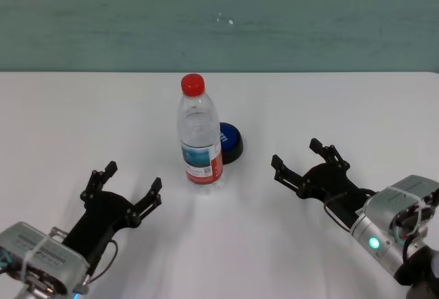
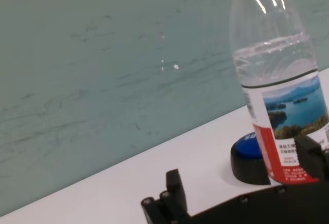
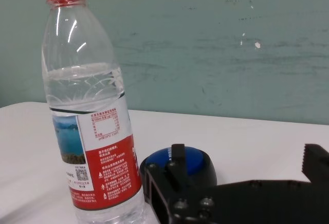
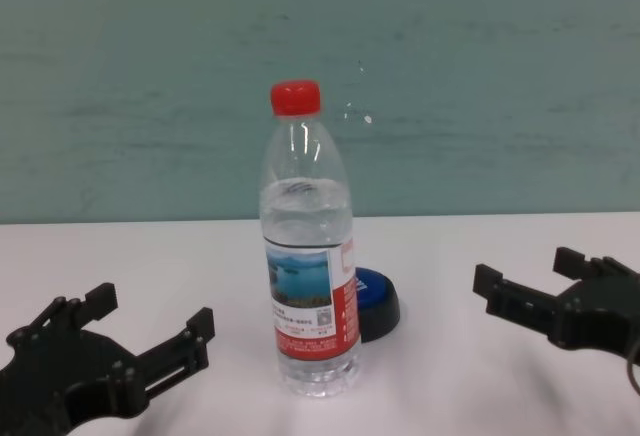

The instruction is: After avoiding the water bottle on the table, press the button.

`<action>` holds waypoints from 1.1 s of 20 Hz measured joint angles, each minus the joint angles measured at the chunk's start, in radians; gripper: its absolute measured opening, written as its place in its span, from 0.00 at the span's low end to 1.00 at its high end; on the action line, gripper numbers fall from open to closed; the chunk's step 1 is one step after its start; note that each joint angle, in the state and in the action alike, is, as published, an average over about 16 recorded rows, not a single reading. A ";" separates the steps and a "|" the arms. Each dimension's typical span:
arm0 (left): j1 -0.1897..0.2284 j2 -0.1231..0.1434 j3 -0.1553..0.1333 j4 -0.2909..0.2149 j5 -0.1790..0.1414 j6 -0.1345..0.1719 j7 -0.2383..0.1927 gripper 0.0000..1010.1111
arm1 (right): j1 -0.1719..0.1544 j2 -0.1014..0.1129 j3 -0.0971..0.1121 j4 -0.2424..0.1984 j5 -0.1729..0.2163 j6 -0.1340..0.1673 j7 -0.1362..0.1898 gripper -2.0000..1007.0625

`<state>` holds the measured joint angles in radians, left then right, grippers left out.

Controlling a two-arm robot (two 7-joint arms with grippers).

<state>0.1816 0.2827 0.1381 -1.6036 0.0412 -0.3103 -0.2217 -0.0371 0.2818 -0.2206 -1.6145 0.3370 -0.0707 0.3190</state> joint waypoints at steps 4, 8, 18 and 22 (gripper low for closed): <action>0.000 0.000 0.000 0.000 0.000 0.000 0.000 0.99 | 0.000 0.000 0.000 -0.001 -0.001 -0.001 0.000 1.00; 0.000 0.000 0.000 0.000 0.000 0.000 0.000 0.99 | -0.001 0.001 0.000 -0.001 -0.002 -0.002 0.001 1.00; 0.000 0.000 0.000 0.000 0.000 0.000 0.000 0.99 | -0.001 0.001 0.000 -0.002 -0.003 -0.003 0.001 1.00; 0.000 0.000 0.000 0.000 0.000 0.000 0.000 0.99 | -0.001 0.001 0.000 -0.001 -0.003 -0.003 0.001 1.00</action>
<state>0.1816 0.2827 0.1381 -1.6036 0.0412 -0.3103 -0.2217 -0.0378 0.2826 -0.2211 -1.6160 0.3338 -0.0737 0.3196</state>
